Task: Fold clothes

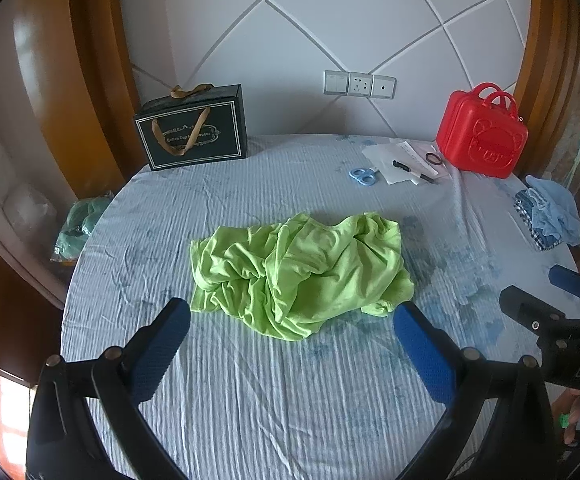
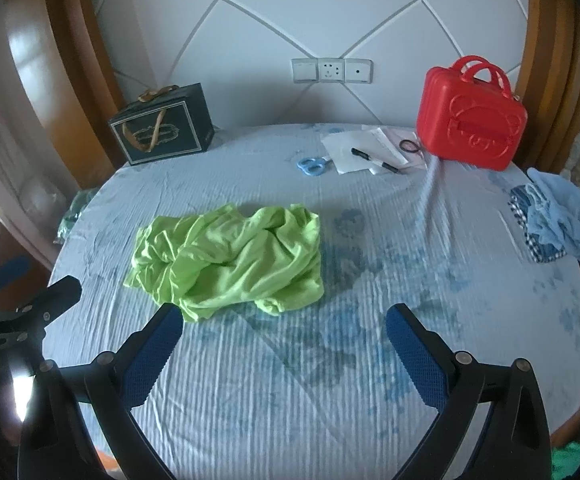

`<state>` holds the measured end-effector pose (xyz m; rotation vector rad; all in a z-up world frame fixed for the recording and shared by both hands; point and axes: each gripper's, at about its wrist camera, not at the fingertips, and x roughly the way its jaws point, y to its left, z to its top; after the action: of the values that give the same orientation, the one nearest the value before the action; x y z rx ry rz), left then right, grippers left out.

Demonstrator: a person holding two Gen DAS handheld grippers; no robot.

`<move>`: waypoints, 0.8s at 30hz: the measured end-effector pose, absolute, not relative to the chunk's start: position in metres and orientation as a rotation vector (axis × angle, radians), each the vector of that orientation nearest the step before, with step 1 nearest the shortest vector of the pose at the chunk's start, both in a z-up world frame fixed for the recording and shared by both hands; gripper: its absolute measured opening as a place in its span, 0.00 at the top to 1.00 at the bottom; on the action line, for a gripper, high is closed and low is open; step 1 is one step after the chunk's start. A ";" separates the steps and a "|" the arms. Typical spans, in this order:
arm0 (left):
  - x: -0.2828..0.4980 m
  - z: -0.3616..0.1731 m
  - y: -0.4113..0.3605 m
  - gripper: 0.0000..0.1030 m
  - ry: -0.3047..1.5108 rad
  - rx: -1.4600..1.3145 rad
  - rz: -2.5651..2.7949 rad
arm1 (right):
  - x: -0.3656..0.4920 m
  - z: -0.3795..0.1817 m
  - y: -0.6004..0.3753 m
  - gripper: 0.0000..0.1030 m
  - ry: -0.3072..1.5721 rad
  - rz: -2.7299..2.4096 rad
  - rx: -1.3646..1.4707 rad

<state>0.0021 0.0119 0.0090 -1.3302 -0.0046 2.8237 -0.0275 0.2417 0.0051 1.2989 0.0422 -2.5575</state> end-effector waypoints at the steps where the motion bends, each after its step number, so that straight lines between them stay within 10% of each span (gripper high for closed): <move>1: 0.002 0.009 0.012 0.00 -0.005 -1.331 2.823 | -0.028 0.005 0.242 0.00 0.042 -2.557 1.300; 24: -0.011 -0.003 0.007 0.00 -0.035 -1.382 2.809 | -0.037 -0.002 0.237 0.00 0.034 -2.529 1.314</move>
<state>-0.0107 0.0074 -0.0031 -1.3815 -0.0352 2.8087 -0.0372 0.2371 -0.0018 1.3139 0.0338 -2.5289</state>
